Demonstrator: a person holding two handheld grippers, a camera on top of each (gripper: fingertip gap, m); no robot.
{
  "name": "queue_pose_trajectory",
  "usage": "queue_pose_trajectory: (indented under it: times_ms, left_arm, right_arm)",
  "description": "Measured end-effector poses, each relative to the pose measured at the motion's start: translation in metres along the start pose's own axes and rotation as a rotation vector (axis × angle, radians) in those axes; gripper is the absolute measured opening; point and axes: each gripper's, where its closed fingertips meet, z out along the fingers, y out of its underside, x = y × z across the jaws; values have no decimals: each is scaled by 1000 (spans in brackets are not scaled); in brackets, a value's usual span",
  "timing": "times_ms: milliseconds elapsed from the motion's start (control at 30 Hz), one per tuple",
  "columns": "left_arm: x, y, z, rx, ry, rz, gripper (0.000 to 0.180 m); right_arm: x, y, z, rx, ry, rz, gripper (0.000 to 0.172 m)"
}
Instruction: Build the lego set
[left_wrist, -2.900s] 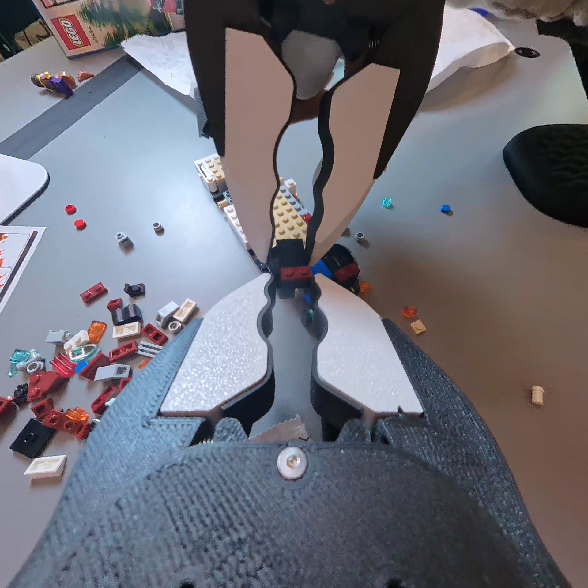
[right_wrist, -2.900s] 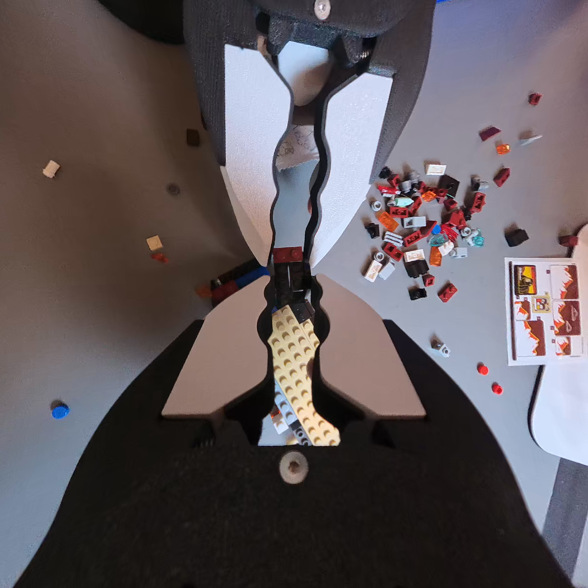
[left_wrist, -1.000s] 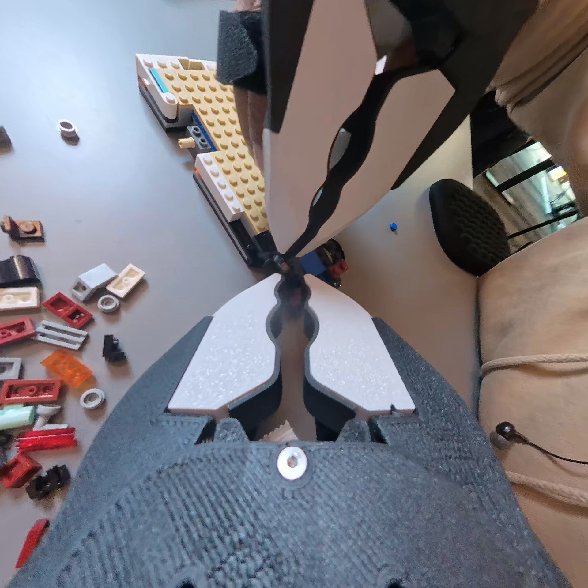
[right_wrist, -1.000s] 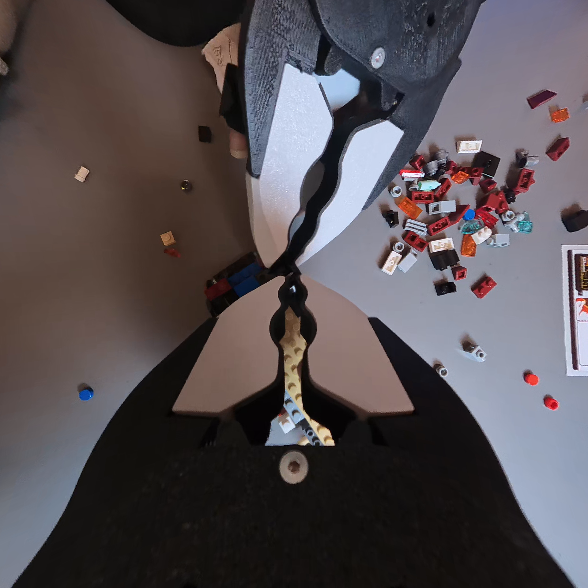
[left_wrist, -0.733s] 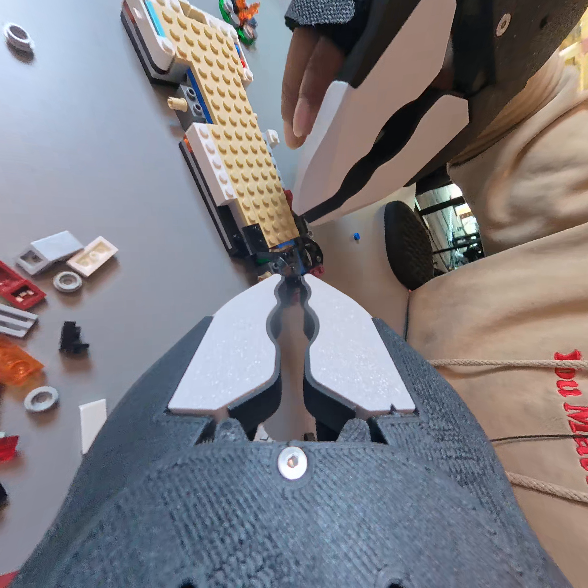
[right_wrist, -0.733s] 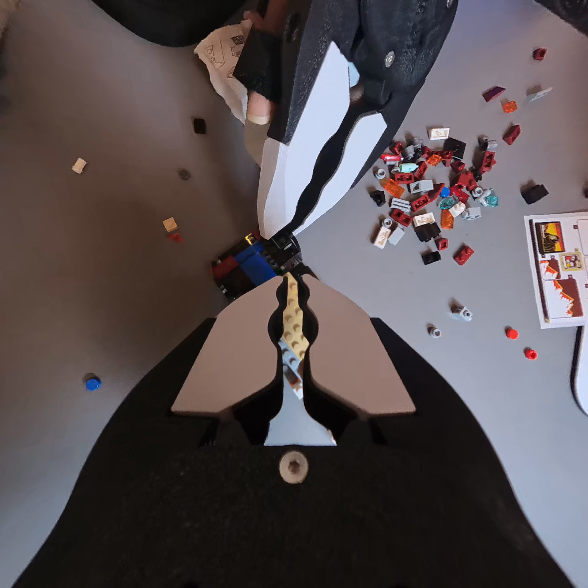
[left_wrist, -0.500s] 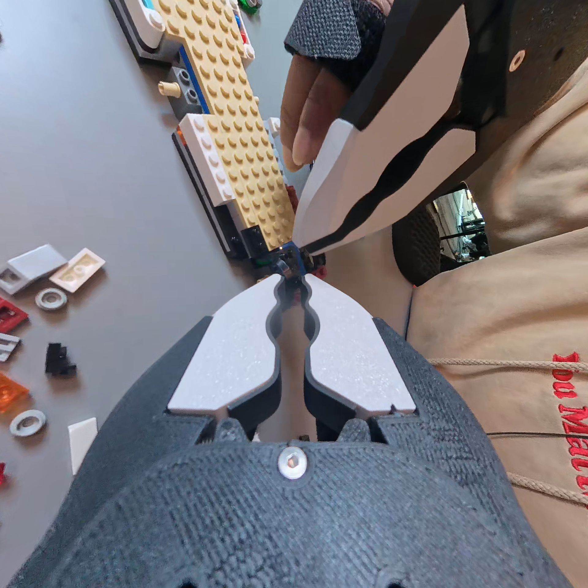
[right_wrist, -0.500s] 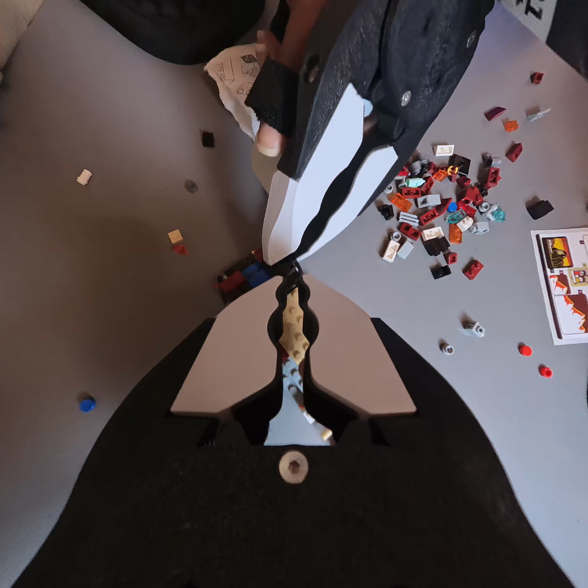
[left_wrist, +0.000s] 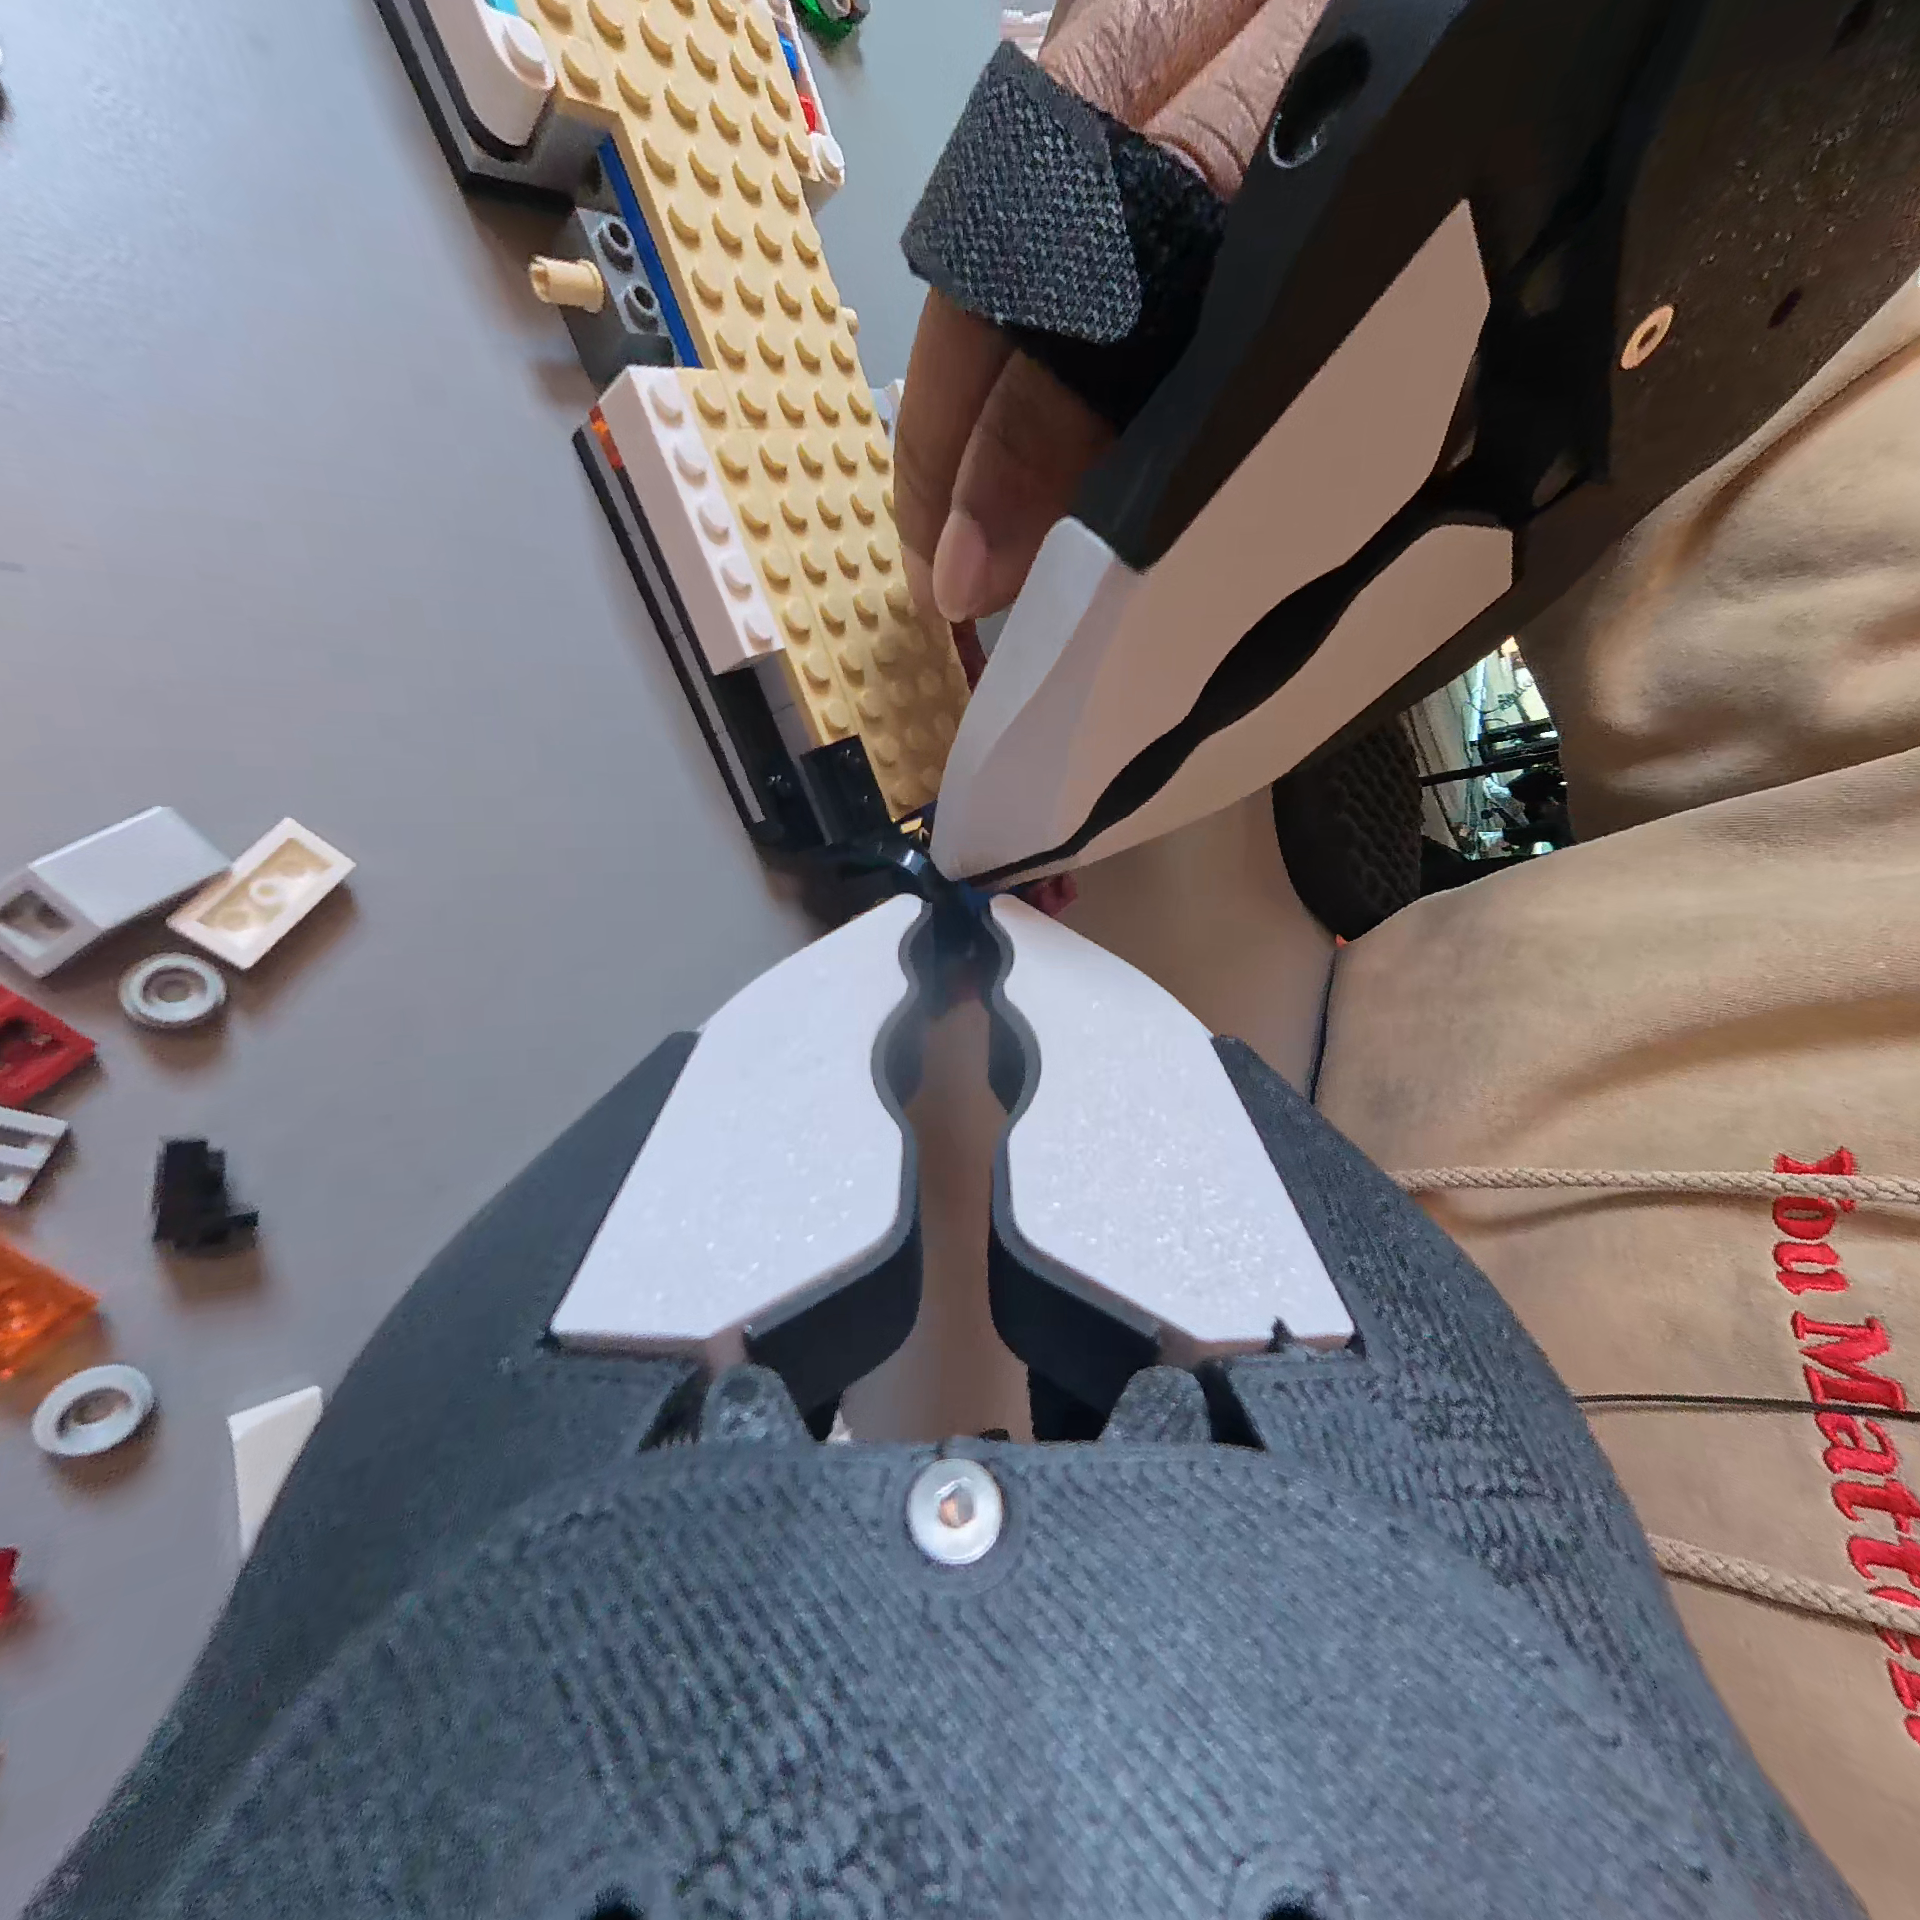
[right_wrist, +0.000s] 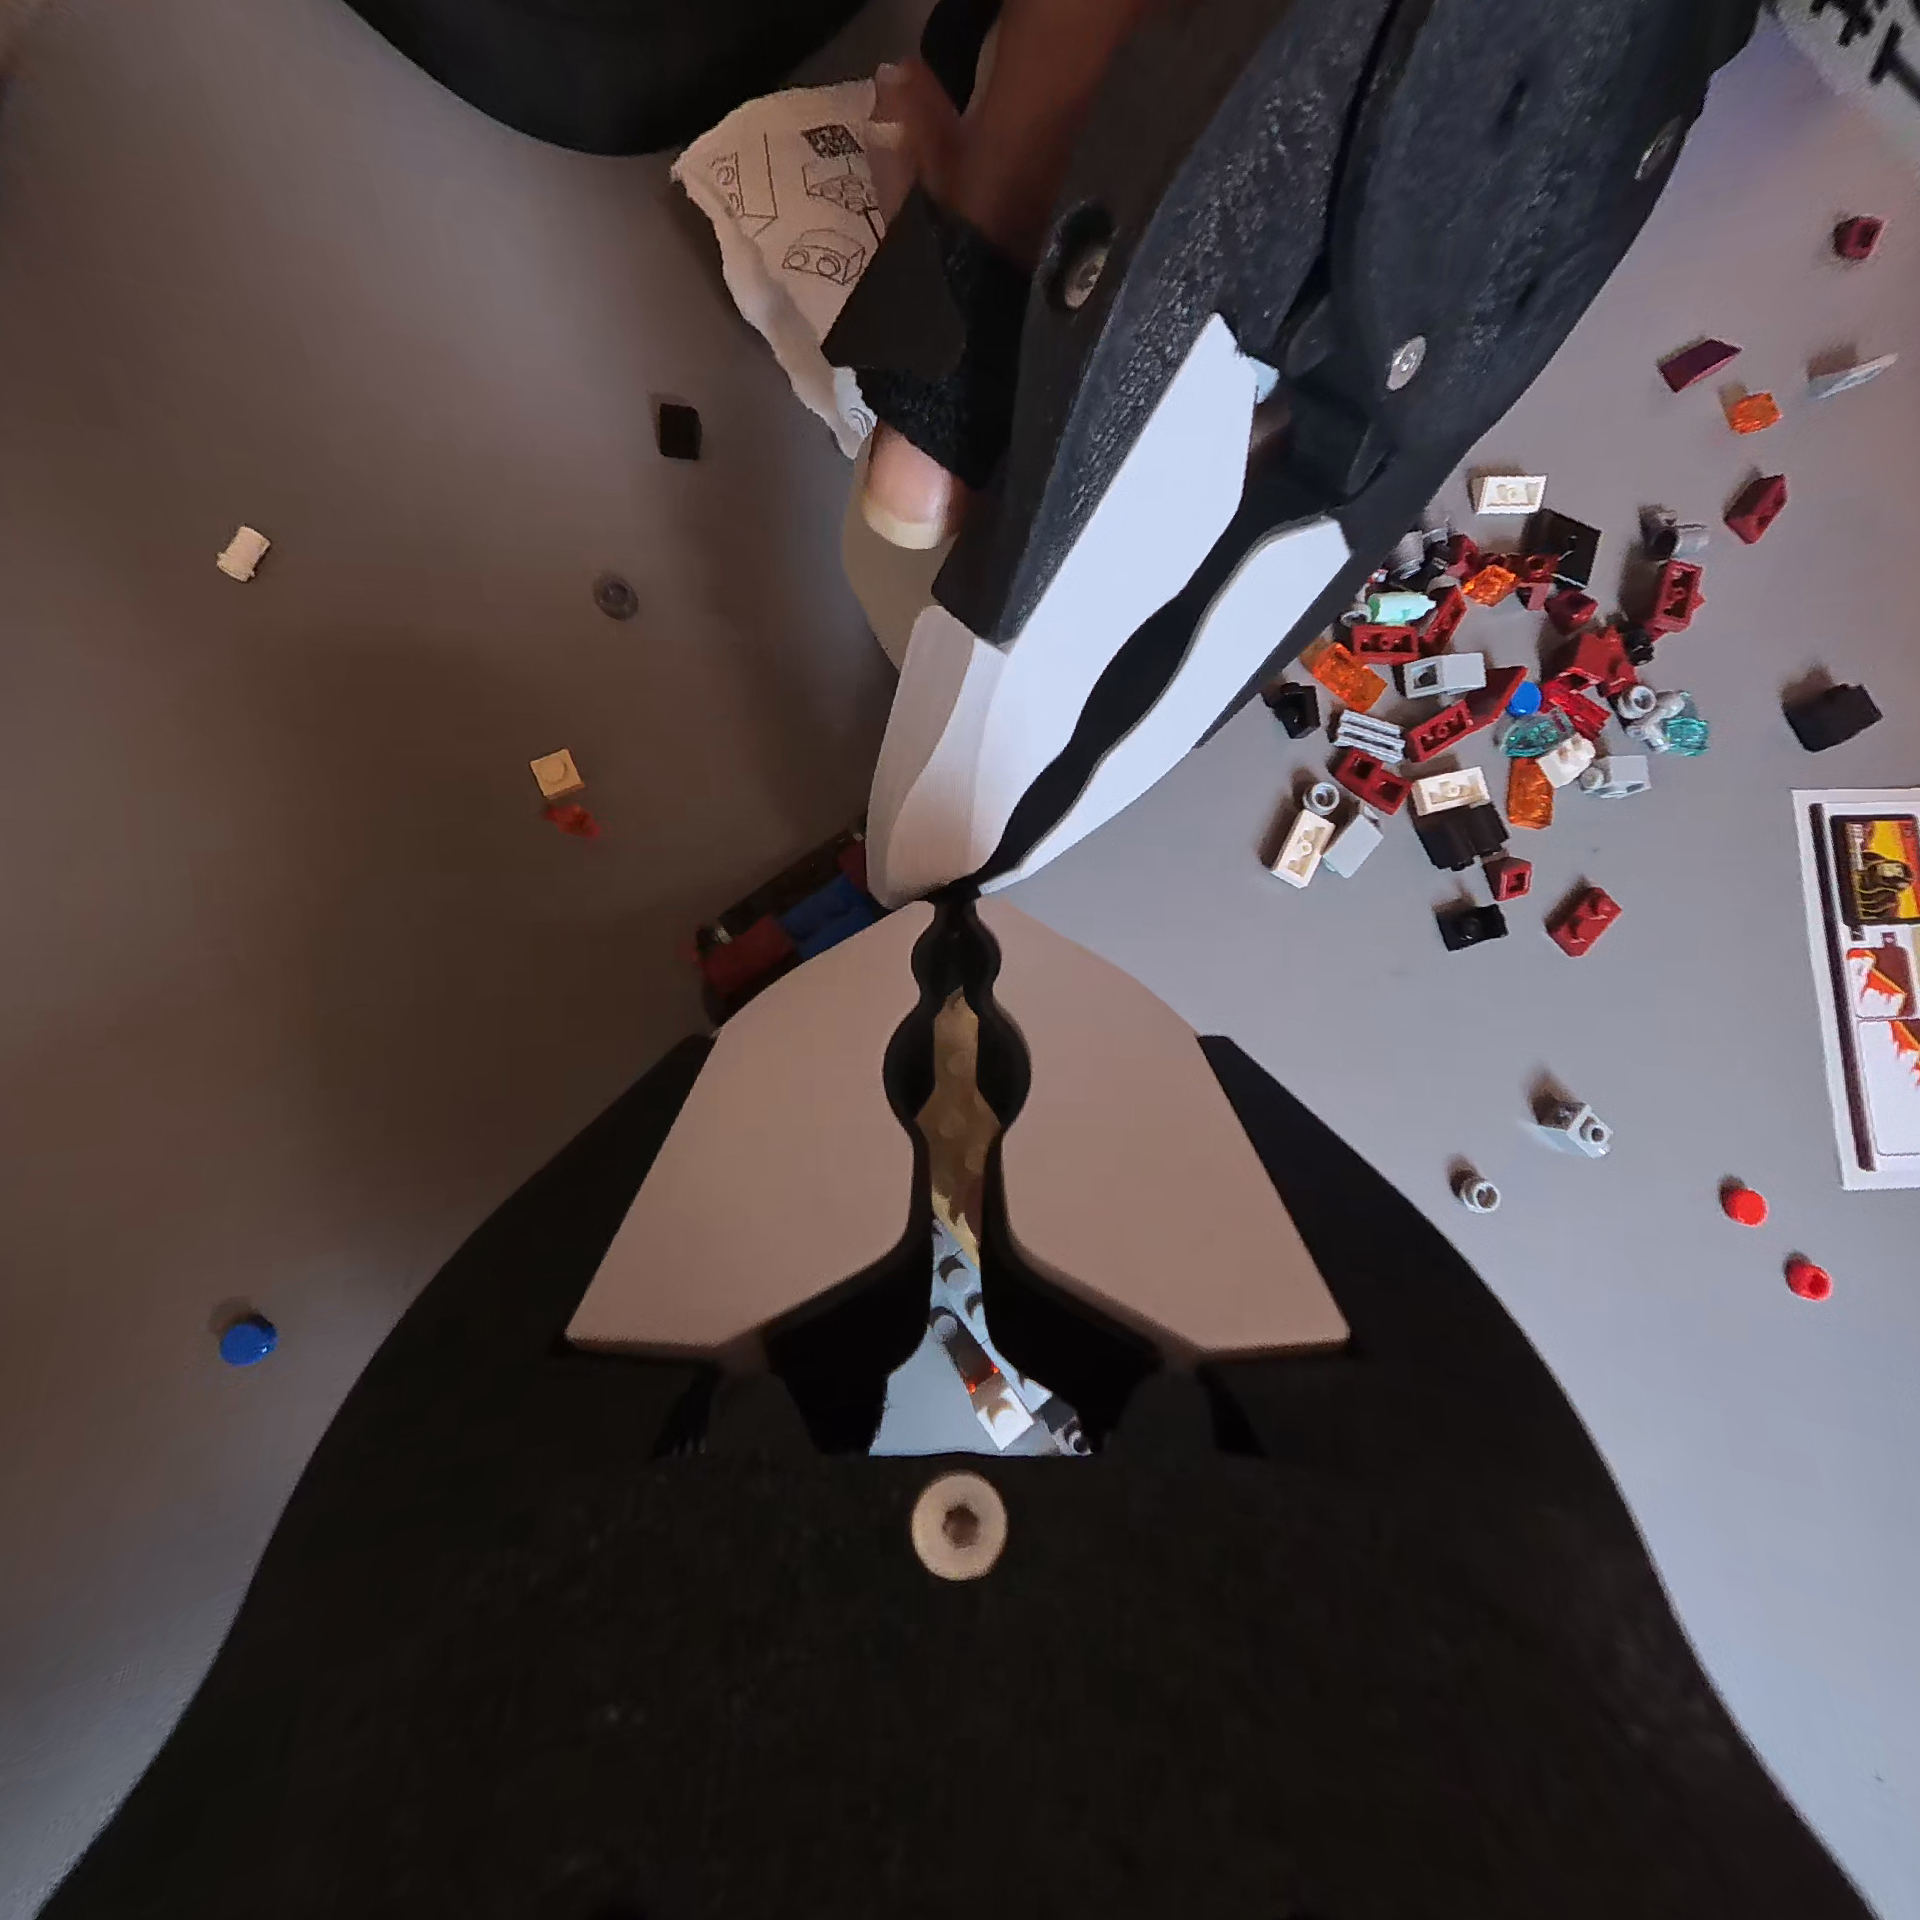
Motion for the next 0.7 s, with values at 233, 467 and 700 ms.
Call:
queue_pose_trajectory:
  times_ms: [233,467,700]
  left_arm:
    - [-1,3,5,5,1,10,11]
    - [-3,4,-2,17,-46,63,16]
    - [-4,5,-2,42,-68,108,11]
  right_arm:
    - [-3,5,2,-57,-21,-4,2]
    - [-3,8,5,-123,-31,-31,0]
    - [-5,9,5,-178,-54,-51,0]
